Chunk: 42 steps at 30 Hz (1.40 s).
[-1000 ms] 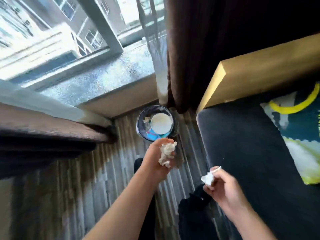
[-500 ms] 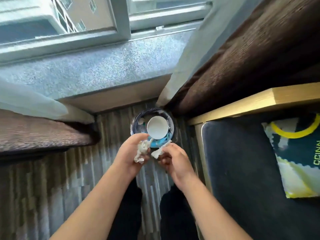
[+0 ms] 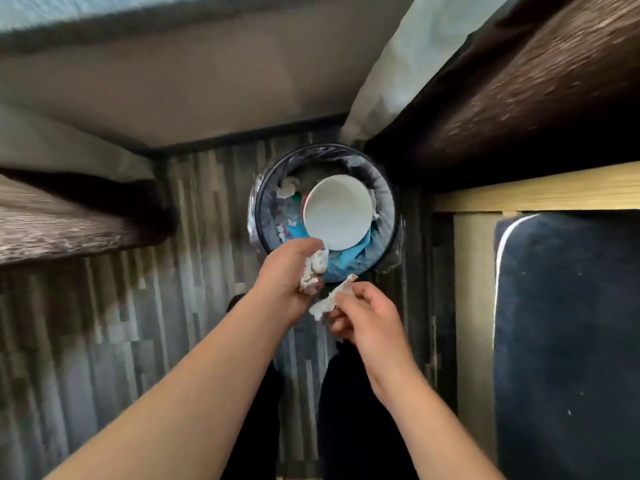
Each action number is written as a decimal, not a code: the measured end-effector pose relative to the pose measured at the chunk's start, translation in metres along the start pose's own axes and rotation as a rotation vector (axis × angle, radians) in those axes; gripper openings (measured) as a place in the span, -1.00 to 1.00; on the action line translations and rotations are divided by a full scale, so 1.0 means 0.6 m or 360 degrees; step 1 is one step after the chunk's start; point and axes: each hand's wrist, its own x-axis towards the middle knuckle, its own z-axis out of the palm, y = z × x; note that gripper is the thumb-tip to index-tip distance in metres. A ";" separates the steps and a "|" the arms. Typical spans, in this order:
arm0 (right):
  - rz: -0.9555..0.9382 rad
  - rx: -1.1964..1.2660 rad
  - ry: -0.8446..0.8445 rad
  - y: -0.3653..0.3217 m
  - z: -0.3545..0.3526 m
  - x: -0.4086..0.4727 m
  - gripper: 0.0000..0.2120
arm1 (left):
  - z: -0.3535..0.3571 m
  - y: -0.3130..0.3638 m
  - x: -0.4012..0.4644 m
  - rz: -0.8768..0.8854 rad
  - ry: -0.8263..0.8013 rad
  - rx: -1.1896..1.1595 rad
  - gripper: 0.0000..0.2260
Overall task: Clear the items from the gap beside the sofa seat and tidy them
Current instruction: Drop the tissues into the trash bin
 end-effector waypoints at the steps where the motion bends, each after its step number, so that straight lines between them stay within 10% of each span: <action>1: -0.0025 -0.0038 -0.0001 0.003 -0.004 0.016 -0.91 | 0.008 -0.002 0.028 0.0032 0.0036 0.0058 -0.88; 9: -0.0129 -0.0292 -0.0025 -0.008 -0.033 0.098 -0.89 | 0.072 0.006 0.175 0.1309 0.0325 0.1814 -0.81; 13: -0.0134 -0.0384 0.0022 -0.027 -0.043 0.132 -0.90 | 0.091 0.017 0.217 0.1457 0.0207 0.2179 -0.77; 20: -0.0097 -0.0382 0.0025 -0.046 -0.039 0.171 -0.91 | 0.083 0.016 0.233 0.1300 0.0377 0.2155 -0.82; 29: -0.0370 -0.1452 0.0210 -0.089 0.005 0.253 -0.93 | 0.066 0.027 0.232 0.1127 0.0392 0.2052 -0.90; 42: 0.0075 -0.1041 0.0066 -0.091 0.025 0.336 -0.69 | 0.063 0.016 0.206 0.1150 0.0187 0.1874 -0.54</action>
